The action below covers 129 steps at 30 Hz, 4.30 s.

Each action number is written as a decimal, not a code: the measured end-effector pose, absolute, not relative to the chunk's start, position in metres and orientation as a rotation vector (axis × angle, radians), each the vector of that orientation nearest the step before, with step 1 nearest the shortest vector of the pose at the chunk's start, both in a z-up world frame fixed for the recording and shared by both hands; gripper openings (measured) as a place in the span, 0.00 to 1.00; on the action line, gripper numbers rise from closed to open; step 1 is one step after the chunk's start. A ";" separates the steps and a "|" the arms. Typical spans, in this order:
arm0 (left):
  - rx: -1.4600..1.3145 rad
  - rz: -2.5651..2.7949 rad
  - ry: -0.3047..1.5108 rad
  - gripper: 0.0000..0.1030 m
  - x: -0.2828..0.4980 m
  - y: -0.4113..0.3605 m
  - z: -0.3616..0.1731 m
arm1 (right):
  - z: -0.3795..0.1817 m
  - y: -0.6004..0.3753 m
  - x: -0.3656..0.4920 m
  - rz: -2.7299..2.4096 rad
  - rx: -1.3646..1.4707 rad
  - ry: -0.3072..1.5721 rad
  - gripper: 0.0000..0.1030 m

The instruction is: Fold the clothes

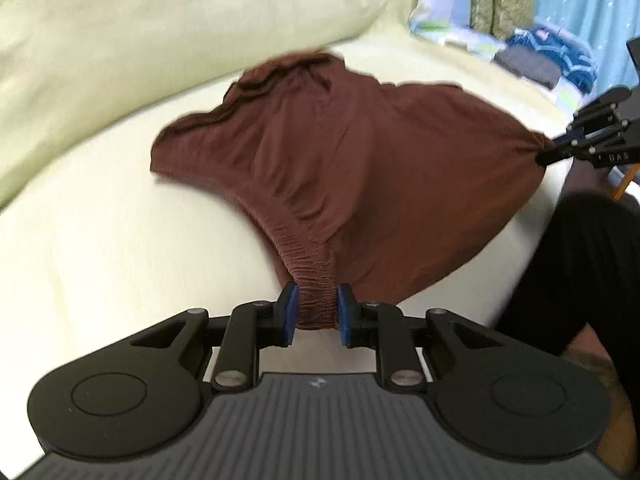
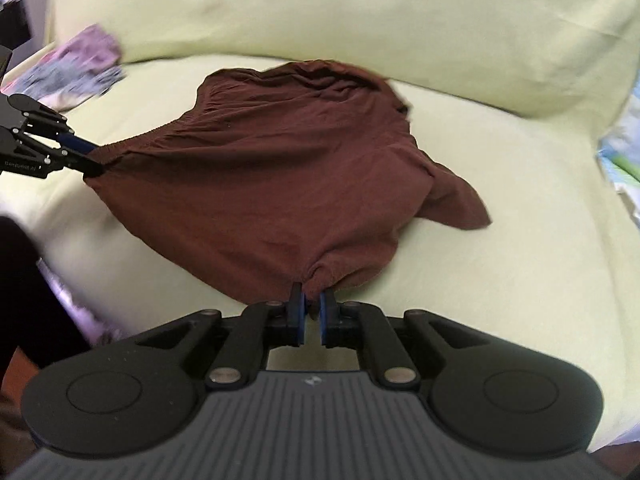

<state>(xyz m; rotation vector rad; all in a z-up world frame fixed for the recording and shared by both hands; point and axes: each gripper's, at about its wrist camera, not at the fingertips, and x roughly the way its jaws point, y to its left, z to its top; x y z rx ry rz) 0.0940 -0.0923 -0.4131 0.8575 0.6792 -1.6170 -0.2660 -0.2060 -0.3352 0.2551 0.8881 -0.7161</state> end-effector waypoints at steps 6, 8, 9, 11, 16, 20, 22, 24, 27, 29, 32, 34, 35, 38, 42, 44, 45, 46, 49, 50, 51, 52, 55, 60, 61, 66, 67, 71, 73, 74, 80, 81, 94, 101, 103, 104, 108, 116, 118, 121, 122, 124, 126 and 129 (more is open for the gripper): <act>0.851 -1.598 0.646 0.31 0.095 -0.095 -0.390 | -0.329 -0.192 -0.259 -0.658 0.261 0.934 0.25; 0.837 -1.599 0.635 0.40 0.102 -0.097 -0.382 | -0.310 -0.192 -0.261 -0.677 0.236 0.895 0.29; 0.825 -1.601 0.623 0.42 0.108 -0.101 -0.375 | -0.301 -0.193 -0.262 -0.693 0.219 0.878 0.33; 0.809 -1.601 0.600 0.43 0.118 -0.108 -0.366 | -0.284 -0.198 -0.265 -0.731 0.190 0.848 0.38; 0.866 -1.595 0.477 0.43 0.132 -0.157 -0.356 | -0.263 -0.219 -0.264 -0.764 0.111 0.841 0.47; 0.907 -1.628 0.356 0.51 0.127 -0.207 -0.357 | -0.271 -0.250 -0.253 -0.744 0.078 0.862 0.47; 0.928 -1.676 0.287 0.55 0.116 -0.243 -0.361 | -0.275 -0.272 -0.245 -0.739 0.059 0.863 0.49; 0.951 -1.723 0.235 0.55 0.103 -0.271 -0.367 | -0.285 -0.295 -0.236 -0.738 0.057 0.862 0.50; 0.998 -1.796 0.149 0.55 0.079 -0.315 -0.381 | -0.296 -0.332 -0.236 -0.755 0.098 0.845 0.55; 1.031 -1.843 0.077 0.55 0.060 -0.345 -0.392 | -0.307 -0.357 -0.238 -0.765 0.146 0.836 0.55; 1.084 -1.907 -0.046 0.55 0.036 -0.382 -0.410 | -0.326 -0.388 -0.250 -0.758 0.237 0.829 0.55; 1.114 -1.947 -0.103 0.54 0.026 -0.403 -0.420 | -0.335 -0.399 -0.262 -0.769 0.283 0.816 0.55; 1.123 -1.960 -0.107 0.54 0.024 -0.406 -0.423 | -0.340 -0.402 -0.267 -0.776 0.305 0.809 0.55; 1.257 -1.961 -0.098 0.03 0.012 -0.431 -0.443 | -0.355 -0.412 -0.283 -0.792 0.400 0.783 0.55; 1.330 -1.947 -0.035 0.01 0.011 -0.446 -0.453 | -0.373 -0.412 -0.290 -0.752 0.445 0.802 0.23; 1.248 -1.961 0.018 0.00 0.017 -0.448 -0.443 | -0.373 -0.408 -0.291 -0.752 0.427 0.788 0.06; 1.170 -1.964 0.049 0.00 0.021 -0.448 -0.432 | -0.370 -0.404 -0.292 -0.760 0.418 0.776 0.05; 1.084 -1.974 0.077 0.00 0.026 -0.448 -0.419 | -0.367 -0.399 -0.294 -0.775 0.398 0.771 0.05; 0.922 -2.013 0.101 0.00 0.033 -0.446 -0.394 | -0.352 -0.376 -0.304 -0.835 0.339 0.765 0.05; 0.886 -2.016 0.101 0.00 0.034 -0.446 -0.388 | -0.343 -0.362 -0.311 -0.878 0.307 0.761 0.05; 0.847 -2.023 0.114 0.00 0.035 -0.448 -0.382 | -0.338 -0.353 -0.315 -0.908 0.285 0.763 0.05; 0.844 -2.021 0.138 0.00 0.032 -0.453 -0.384 | -0.333 -0.342 -0.319 -0.943 0.252 0.770 0.05; 0.849 -2.009 0.213 0.00 0.025 -0.470 -0.393 | -0.324 -0.305 -0.336 -1.059 0.220 0.790 0.06; 0.962 -1.977 0.243 0.06 0.002 -0.496 -0.414 | -0.345 -0.306 -0.354 -1.027 0.387 0.795 0.16; 0.983 -1.973 0.241 0.07 -0.002 -0.501 -0.417 | -0.345 -0.309 -0.356 -1.017 0.406 0.776 0.17; 1.104 -2.035 0.058 0.51 -0.016 -0.504 -0.424 | -0.329 -0.329 -0.350 -0.956 0.413 0.622 0.38; 1.127 -2.057 0.002 0.54 -0.018 -0.503 -0.425 | -0.328 -0.332 -0.347 -0.945 0.411 0.614 0.38; 1.196 -2.161 -0.147 0.55 -0.029 -0.497 -0.425 | -0.335 -0.348 -0.326 -0.882 0.396 0.611 0.40; 1.246 -2.251 -0.224 0.55 -0.038 -0.493 -0.426 | -0.343 -0.353 -0.315 -0.852 0.385 0.615 0.48; 1.262 -2.272 -0.240 0.54 -0.040 -0.491 -0.426 | -0.344 -0.355 -0.311 -0.847 0.388 0.613 0.49; 1.268 -2.316 -0.052 0.02 -0.057 -0.515 -0.424 | -0.361 -0.380 -0.287 -0.812 0.425 0.596 0.49; 1.220 -2.282 -0.013 0.02 -0.054 -0.522 -0.423 | -0.363 -0.383 -0.285 -0.808 0.428 0.592 0.49; 1.060 -1.914 0.186 0.44 -0.019 -0.573 -0.439 | -0.374 -0.386 -0.285 -0.764 0.473 0.628 0.49; 1.021 -1.906 0.189 0.51 0.030 -0.524 -0.414 | -0.367 -0.418 -0.280 -0.832 0.489 0.587 0.49; 1.002 -1.867 0.214 0.53 0.062 -0.495 -0.407 | -0.370 -0.422 -0.273 -0.819 0.464 0.609 0.44; 0.996 -1.848 0.229 0.55 0.075 -0.484 -0.404 | -0.372 -0.422 -0.267 -0.803 0.441 0.631 0.31; 1.015 -1.735 0.329 0.55 0.136 -0.429 -0.409 | -0.371 -0.414 -0.256 -0.760 0.381 0.687 0.02; 0.978 -1.716 0.512 0.55 0.190 -0.353 -0.439 | -0.315 -0.377 -0.264 -0.935 0.159 0.746 0.00; 0.907 -1.738 0.560 0.55 0.192 -0.355 -0.442 | -0.312 -0.371 -0.261 -0.919 0.181 0.784 0.03; 0.888 -1.832 0.620 0.55 0.181 -0.365 -0.448 | -0.323 -0.372 -0.252 -0.852 0.250 0.871 0.26; 0.897 -1.844 0.622 0.54 0.179 -0.365 -0.448 | -0.325 -0.370 -0.251 -0.855 0.253 0.883 0.26; 0.993 -1.871 0.586 0.52 0.159 -0.365 -0.456 | -0.325 -0.368 -0.250 -0.876 0.249 0.874 0.26; 1.001 -1.881 0.587 0.43 0.150 -0.365 -0.456 | -0.318 -0.369 -0.247 -0.888 0.270 0.838 0.27; 0.937 -1.896 0.663 0.41 0.152 -0.368 -0.453 | -0.310 -0.369 -0.244 -0.894 0.289 0.789 0.30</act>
